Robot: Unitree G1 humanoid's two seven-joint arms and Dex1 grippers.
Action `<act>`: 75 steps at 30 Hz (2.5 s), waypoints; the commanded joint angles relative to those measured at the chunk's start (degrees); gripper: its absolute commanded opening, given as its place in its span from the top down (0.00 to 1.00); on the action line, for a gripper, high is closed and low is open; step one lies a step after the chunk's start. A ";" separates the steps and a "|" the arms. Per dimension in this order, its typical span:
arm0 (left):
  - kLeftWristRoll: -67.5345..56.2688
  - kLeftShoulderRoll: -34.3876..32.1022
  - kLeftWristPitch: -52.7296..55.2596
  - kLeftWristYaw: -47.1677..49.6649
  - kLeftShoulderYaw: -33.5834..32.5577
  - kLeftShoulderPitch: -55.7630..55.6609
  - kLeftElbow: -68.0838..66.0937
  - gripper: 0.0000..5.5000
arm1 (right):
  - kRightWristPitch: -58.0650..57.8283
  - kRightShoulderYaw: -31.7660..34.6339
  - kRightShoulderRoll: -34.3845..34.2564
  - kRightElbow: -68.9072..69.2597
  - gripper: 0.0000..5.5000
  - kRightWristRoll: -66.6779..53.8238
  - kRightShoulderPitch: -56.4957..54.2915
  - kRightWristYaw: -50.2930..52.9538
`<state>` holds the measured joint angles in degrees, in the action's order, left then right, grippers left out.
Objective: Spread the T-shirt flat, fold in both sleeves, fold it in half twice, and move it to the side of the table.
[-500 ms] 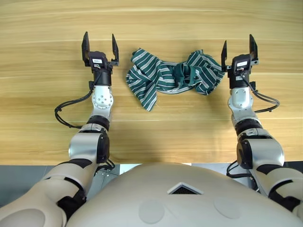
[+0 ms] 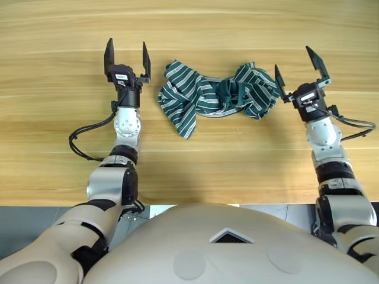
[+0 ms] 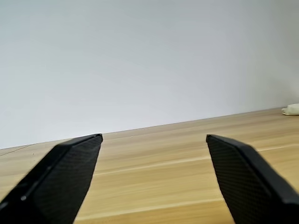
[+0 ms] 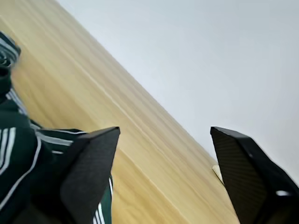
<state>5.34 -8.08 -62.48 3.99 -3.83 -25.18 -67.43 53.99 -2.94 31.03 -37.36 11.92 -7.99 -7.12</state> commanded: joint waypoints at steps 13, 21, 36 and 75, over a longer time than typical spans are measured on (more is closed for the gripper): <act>3.50 0.93 0.83 1.77 1.88 0.67 -0.54 0.25 | -11.65 -3.97 3.22 6.30 0.35 7.53 -0.65 -4.92; 4.34 1.30 1.29 2.59 2.09 0.57 -0.91 0.25 | -10.80 -5.35 4.95 8.62 0.35 6.42 2.23 -8.54; 5.74 0.42 0.76 0.26 3.96 0.81 0.42 0.25 | -21.45 0.60 14.55 18.20 0.35 10.30 16.28 -9.45; 14.46 -17.64 17.74 -10.37 13.01 15.69 22.69 0.25 | -13.61 -5.97 2.30 2.47 0.35 6.26 3.84 -4.55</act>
<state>19.83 -26.20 -45.63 -7.26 9.54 -8.55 -41.62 40.18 -9.21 32.63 -32.69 17.59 -3.77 -11.79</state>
